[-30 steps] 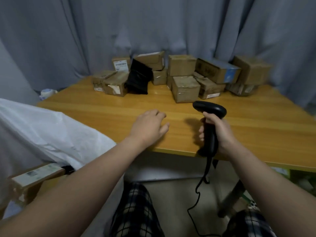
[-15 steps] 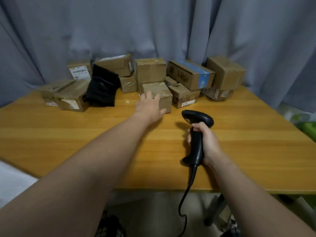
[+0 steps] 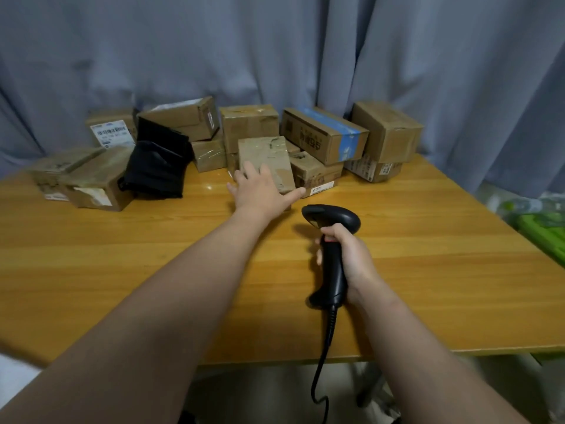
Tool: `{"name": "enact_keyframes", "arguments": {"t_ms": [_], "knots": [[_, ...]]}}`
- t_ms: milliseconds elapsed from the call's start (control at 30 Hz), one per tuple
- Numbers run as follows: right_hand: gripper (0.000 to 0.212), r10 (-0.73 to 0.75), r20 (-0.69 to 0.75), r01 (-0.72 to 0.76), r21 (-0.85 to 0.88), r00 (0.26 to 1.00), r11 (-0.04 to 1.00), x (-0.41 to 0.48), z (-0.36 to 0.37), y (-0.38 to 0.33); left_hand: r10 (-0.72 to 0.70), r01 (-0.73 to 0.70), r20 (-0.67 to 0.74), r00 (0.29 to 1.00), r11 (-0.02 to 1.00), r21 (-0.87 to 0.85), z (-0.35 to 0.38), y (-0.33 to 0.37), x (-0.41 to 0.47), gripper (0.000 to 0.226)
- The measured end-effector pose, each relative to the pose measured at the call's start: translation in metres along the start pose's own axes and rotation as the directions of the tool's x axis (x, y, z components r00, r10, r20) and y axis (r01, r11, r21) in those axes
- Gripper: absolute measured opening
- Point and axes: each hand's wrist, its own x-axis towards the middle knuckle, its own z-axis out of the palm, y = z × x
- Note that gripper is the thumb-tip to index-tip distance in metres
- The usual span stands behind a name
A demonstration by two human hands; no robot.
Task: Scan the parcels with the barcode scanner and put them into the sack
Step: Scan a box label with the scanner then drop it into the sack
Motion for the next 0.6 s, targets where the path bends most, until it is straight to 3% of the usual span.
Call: {"name": "enact_keyframes", "arguments": {"t_ms": [100, 267, 400, 600], "knots": [[0.022, 0.028, -0.012, -0.027, 0.074, 1.0, 0.997, 0.0, -0.003, -0.003, -0.071, 0.074, 0.058, 0.996, 0.996, -0.043, 0.002, 0.008, 0.014, 0.094], [0.022, 0.026, -0.01, -0.025, 0.093, 1.0, 0.995, 0.002, -0.004, -0.003, -0.052, 0.053, 0.005, 0.999, 0.997, -0.065, 0.003, -0.009, 0.02, 0.071], [0.022, 0.032, -0.016, -0.031, 0.094, 0.999, 0.995, 0.002, -0.004, -0.001, -0.019, 0.016, 0.113, 0.993, 1.0, 0.025, -0.001, -0.005, 0.022, 0.073], [0.021, 0.051, -0.029, -0.047, 0.112, 0.998, 0.993, 0.008, -0.005, -0.005, -0.156, 0.164, 0.126, 0.98, 0.985, -0.058, 0.007, 0.016, 0.039, 0.086]]}}
